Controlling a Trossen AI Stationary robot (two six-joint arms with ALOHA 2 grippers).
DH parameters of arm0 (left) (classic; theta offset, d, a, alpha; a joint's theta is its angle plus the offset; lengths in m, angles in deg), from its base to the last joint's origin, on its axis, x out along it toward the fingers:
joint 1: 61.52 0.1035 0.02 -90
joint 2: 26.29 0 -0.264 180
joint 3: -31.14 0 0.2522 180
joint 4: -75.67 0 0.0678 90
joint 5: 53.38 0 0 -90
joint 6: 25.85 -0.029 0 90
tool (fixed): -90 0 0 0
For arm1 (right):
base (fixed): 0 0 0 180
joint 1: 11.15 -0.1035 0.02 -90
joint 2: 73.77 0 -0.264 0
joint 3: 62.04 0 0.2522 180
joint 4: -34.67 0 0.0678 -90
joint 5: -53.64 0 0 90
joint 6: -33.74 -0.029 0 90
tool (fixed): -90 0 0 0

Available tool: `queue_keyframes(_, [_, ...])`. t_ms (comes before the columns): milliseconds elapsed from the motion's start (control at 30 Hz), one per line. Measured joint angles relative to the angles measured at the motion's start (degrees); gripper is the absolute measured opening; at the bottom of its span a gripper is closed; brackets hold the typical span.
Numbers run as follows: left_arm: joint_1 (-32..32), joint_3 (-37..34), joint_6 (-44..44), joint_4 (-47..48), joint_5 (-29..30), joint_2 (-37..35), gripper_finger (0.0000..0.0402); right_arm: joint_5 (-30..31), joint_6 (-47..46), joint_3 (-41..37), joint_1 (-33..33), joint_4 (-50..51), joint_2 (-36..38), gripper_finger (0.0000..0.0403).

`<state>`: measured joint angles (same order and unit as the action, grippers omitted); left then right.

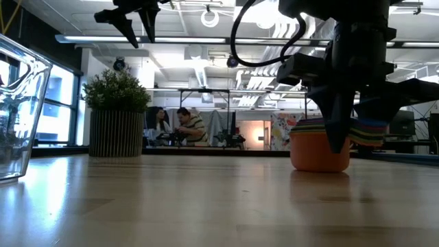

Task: Nest measuring cups in basket
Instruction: Put the nested measuring cups into the transparent bin

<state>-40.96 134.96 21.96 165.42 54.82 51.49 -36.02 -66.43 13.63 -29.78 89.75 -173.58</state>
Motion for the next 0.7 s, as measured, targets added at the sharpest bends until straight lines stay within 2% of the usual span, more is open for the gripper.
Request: queue_keyframes(700, [0.0, 0.0, 0.0, 0.0, 0.0, 0.0, 0.0216, 0.7, 1.6, 0.0, -1.2, -1.8, 0.0, 0.0127])
